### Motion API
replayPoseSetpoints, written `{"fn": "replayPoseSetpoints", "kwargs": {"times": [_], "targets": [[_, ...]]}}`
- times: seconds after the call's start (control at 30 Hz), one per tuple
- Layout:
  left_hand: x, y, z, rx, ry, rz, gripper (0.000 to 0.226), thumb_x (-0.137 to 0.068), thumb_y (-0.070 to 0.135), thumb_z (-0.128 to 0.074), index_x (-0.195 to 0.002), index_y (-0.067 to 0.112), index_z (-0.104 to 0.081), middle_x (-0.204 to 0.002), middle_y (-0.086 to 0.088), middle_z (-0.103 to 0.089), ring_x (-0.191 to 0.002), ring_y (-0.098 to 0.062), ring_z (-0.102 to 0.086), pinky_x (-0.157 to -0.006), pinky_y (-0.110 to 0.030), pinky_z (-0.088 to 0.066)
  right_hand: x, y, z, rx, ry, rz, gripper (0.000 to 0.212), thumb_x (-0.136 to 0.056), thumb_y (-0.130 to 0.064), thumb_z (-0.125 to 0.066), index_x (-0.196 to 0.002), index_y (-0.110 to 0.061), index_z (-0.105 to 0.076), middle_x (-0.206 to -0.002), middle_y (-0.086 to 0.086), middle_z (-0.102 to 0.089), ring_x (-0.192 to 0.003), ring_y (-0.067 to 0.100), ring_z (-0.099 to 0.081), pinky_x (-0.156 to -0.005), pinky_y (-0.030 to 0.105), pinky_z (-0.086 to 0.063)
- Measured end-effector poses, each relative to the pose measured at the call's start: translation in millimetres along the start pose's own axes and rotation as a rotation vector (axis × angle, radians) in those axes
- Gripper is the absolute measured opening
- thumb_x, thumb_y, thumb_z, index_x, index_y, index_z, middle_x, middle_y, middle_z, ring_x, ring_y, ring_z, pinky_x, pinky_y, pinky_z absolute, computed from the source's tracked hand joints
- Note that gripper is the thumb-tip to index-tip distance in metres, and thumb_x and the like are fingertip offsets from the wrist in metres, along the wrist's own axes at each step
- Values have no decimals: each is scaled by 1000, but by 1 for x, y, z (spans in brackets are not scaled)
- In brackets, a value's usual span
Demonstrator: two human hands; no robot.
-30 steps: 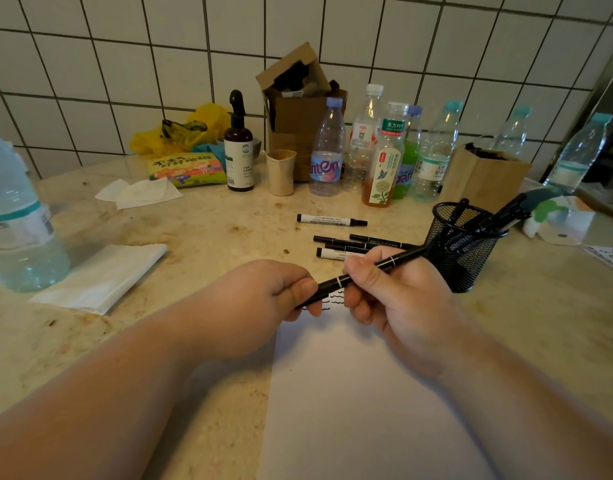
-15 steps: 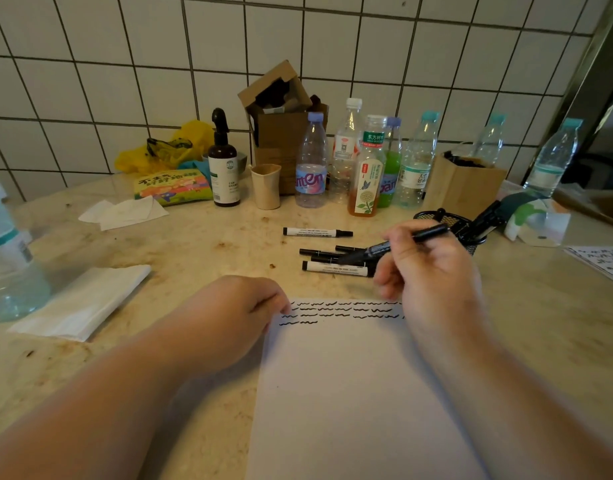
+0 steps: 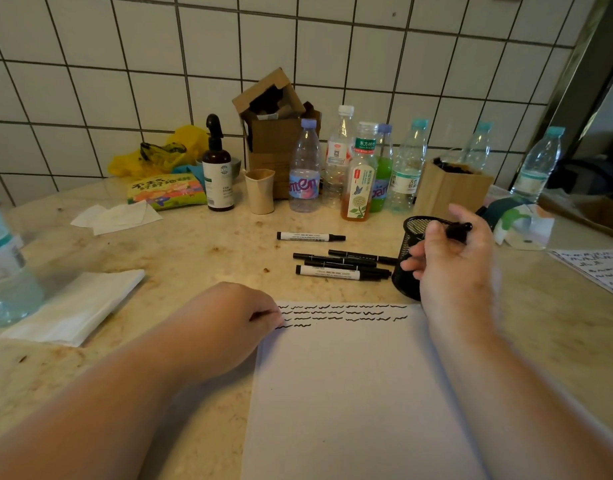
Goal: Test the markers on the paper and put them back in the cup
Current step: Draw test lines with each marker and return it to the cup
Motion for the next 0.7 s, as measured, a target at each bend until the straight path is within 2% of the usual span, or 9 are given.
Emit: {"fn": "replayPoseSetpoints", "kwargs": {"times": [0.1,0.17,0.2,0.3,0.37,0.4,0.5,0.57,0.7], "targets": [[0,0,0,-1,-3,-5,26,-95,48,-48,-93,35,-71,-84,14,-72,-77,-6,-65,-78,-34,-57,6,-8,-2,-41,-31,41,49,-103,-26,-53,-148,-34,-36,-82,-1,-73,-72,12,-74,-70,28,-56],[1,1,0,-6,1,-10,29,-95,48,-47,-91,31,-71,-82,11,-71,-76,-8,-64,-76,-34,-56,12,-17,-5,1,-61,87,43,-102,-23,-54,-142,-36,-43,-84,-2,-72,-77,12,-73,-74,27,-57],[1,1,0,-11,2,-11,31,-95,48,-47,-90,28,-70,-81,9,-71,-75,-9,-64,-74,-34,-56,15,-24,-9,81,-96,110,33,-101,-24,-55,-131,-37,-52,-87,-5,-71,-81,9,-70,-74,25,-56],[0,2,0,-26,14,-25,35,-95,48,-46,-88,21,-68,-80,4,-70,-75,-13,-63,-74,-36,-53,23,-28,-35,439,-353,132,14,-99,-26,-59,-105,-36,-66,-97,-16,-64,-83,-3,-59,-60,10,-41],[-1,2,-1,-37,16,-25,35,-95,47,-48,-87,21,-68,-80,2,-70,-75,-14,-63,-72,-35,-53,30,-18,-52,614,-547,104,12,-99,-26,-60,-103,-35,-67,-96,-18,-61,-74,-2,-56,-50,9,-34],[-1,2,-1,-41,17,-26,33,-95,46,-48,-87,21,-69,-80,3,-70,-75,-14,-63,-71,-33,-52,32,-14,-58,675,-606,90,12,-98,-27,-60,-104,-34,-67,-96,-17,-61,-73,0,-55,-51,10,-35],[-1,4,0,-45,17,-34,29,-95,43,-49,-88,25,-71,-79,7,-70,-74,-8,-63,-67,-27,-51,30,-4,-70,851,-698,84,19,-98,-24,-60,-115,-31,-65,-115,-9,-59,-95,11,-58,-76,22,-45],[0,6,0,-56,15,-48,27,-95,42,-50,-90,26,-71,-80,8,-70,-73,-6,-62,-66,-26,-51,25,5,-79,991,-739,129,25,-99,-20,-57,-122,-29,-62,-127,-6,-54,-111,18,-54,-93,30,-45],[0,8,1,-68,18,-70,26,-95,39,-48,-97,29,-72,-85,11,-71,-75,-5,-61,-71,-28,-54,12,17,-93,1124,-717,232,30,-99,-20,-54,-129,-24,-59,-130,-1,-56,-118,22,-49,-104,36,-42]]}}
Point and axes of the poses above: each hand's wrist, its own x-axis away from the middle knuckle, its own z-axis out of the back of the hand, y = z × x, the point moved 9 cm from there along -x, towards the middle knuckle
